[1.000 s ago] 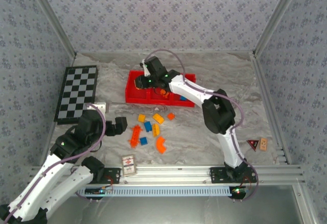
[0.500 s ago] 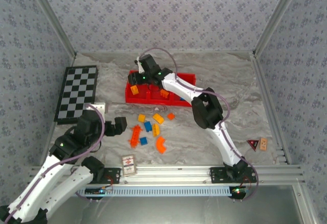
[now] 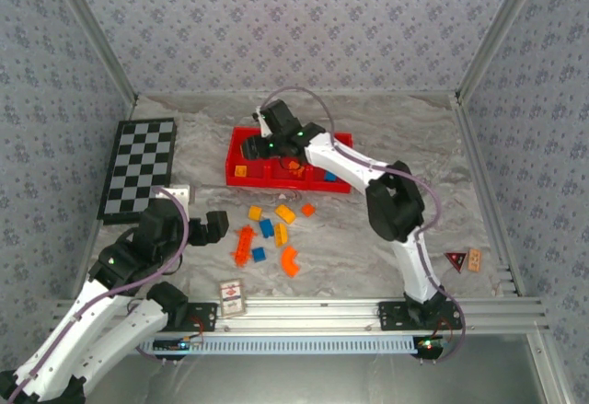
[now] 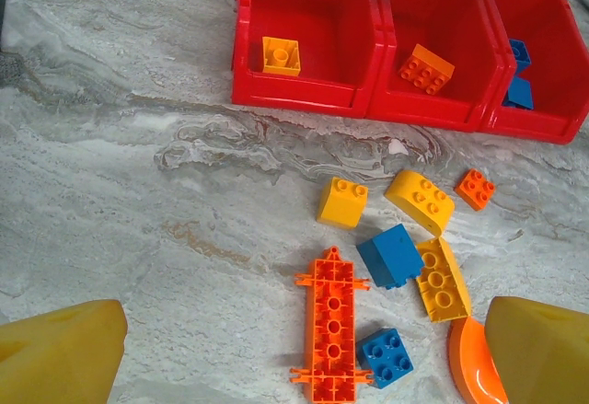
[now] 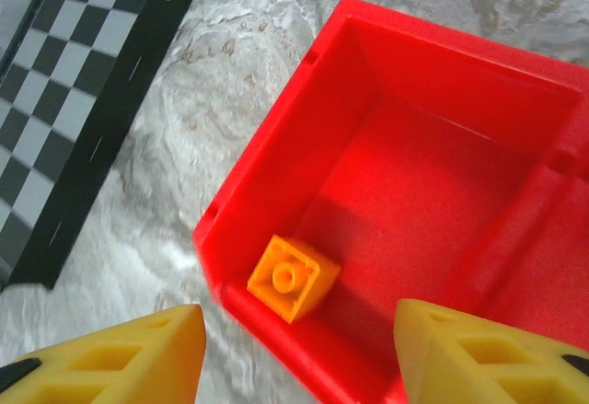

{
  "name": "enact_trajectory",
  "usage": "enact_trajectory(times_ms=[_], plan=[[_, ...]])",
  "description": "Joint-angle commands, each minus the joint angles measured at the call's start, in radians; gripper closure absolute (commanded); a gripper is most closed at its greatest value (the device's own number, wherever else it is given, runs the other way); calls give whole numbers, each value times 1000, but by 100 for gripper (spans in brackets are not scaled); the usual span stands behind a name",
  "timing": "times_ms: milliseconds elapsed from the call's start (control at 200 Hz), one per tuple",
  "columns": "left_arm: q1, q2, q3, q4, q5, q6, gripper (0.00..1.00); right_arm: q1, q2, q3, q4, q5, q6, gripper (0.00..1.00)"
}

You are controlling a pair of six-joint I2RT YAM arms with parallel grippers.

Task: Sort the legos into containers by color
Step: Pick up the lego from the center of the table.

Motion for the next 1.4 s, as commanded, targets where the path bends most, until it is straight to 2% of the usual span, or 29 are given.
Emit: enact_trajectory(times_ms=[0, 170, 315, 445, 595, 925, 1394], plan=[[-6, -2, 1, -11, -10, -11, 0, 12, -159, -129, -25, 73, -47, 40], [-6, 6, 1, -7, -4, -9, 0, 23, -319, -318, -82, 140, -51, 35], [-6, 16, 1, -5, 2, -6, 0, 45, -394, -416, -155, 173, -26, 31], [-6, 17, 1, -7, 3, -6, 0, 69, -421, -494, -205, 148, 46, 31], [-6, 12, 1, -7, 4, -8, 0, 92, -443, -596, -165, 60, 111, 33], [-7, 5, 1, -6, 9, -8, 0, 161, -384, -688, -68, -30, 206, 40], [-7, -7, -2, -5, 9, -11, 0, 167, -289, -676, -66, -32, 222, 44]])
